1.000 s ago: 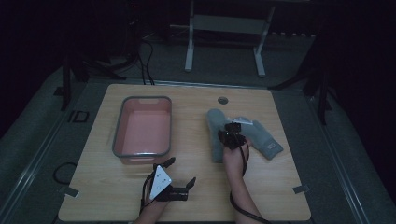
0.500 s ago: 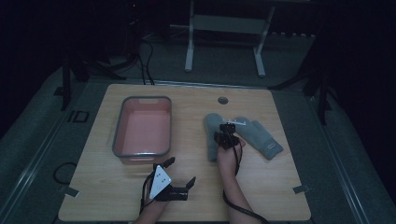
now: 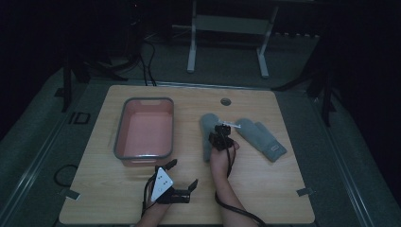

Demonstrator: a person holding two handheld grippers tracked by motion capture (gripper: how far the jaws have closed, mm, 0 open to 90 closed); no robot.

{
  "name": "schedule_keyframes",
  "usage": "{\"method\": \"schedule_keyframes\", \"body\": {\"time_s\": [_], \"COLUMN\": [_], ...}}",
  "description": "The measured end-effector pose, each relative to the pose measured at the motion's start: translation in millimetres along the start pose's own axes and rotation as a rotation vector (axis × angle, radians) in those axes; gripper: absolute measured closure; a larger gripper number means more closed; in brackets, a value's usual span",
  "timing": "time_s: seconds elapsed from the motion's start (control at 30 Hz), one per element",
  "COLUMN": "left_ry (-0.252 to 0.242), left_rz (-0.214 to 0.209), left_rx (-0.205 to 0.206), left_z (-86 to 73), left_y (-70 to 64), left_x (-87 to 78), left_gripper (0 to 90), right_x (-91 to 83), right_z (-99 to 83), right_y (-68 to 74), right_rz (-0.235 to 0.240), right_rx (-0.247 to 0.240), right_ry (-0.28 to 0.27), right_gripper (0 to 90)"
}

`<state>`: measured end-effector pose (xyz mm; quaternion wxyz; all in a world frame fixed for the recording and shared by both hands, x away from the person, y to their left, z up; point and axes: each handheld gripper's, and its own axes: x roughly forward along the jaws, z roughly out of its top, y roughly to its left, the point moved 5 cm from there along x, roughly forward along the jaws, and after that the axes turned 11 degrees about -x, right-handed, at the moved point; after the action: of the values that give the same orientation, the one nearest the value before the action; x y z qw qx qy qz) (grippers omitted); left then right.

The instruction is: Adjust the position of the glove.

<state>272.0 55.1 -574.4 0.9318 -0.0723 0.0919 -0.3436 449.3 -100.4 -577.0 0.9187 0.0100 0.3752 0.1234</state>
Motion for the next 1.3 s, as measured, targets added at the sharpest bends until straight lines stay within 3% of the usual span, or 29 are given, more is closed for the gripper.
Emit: {"method": "schedule_keyframes", "body": {"time_s": [0.13, 0.3, 0.57, 0.73, 0.93, 1.07, 1.17, 1.23, 1.3], "left_ry": [0.0, 0.001, 0.003, 0.003, 0.004, 0.005, 0.004, 0.004, 0.005], "left_rz": [-0.001, 0.002, 0.005, 0.008, 0.011, 0.011, 0.008, 0.006, 0.006], "left_rx": [0.0, -0.001, 0.0, 0.002, 0.004, -0.002, -0.004, -0.006, -0.005], "left_z": [0.0, -0.2, -0.2, -0.2, -0.2, -0.3, -0.3, -0.2, -0.3], "left_y": [-0.1, -0.3, 0.1, 0.3, 0.6, 0.8, 0.8, 0.7, 0.8], "left_x": [-0.2, 0.0, -0.3, -0.2, -0.1, -0.1, -0.1, -0.2, -0.2], "left_gripper": [1.1, 1.0, 1.1, 1.1, 1.1, 1.1, 1.1, 1.1, 1.1], "right_x": [-1.7, -3.9, -17.4, -30.8, -40.7, -46.2, -50.6, -53.7, -56.6], "right_z": [-2.7, -8.4, -20.8, -35.5, -44.6, -38.2, -31.2, -28.3, -26.2], "right_y": [-0.1, 1.3, -7.9, -13.3, -16.0, -15.5, -14.2, -14.7, -17.4], "right_rz": [0.024, 0.02, 0.028, 0.028, 0.05, 0.081, 0.109, 0.152, 0.164], "right_rx": [0.018, -0.025, -0.041, -0.102, -0.109, -0.1, -0.138, -0.165, -0.204], "right_ry": [-0.004, -0.012, -0.021, -0.028, -0.025, -0.027, -0.003, 0.006, 0.005], "right_gripper": [75.1, 74.5, 74.2, 72.8, 71.4, 66.2, 59.7, 50.8, 44.3]}}
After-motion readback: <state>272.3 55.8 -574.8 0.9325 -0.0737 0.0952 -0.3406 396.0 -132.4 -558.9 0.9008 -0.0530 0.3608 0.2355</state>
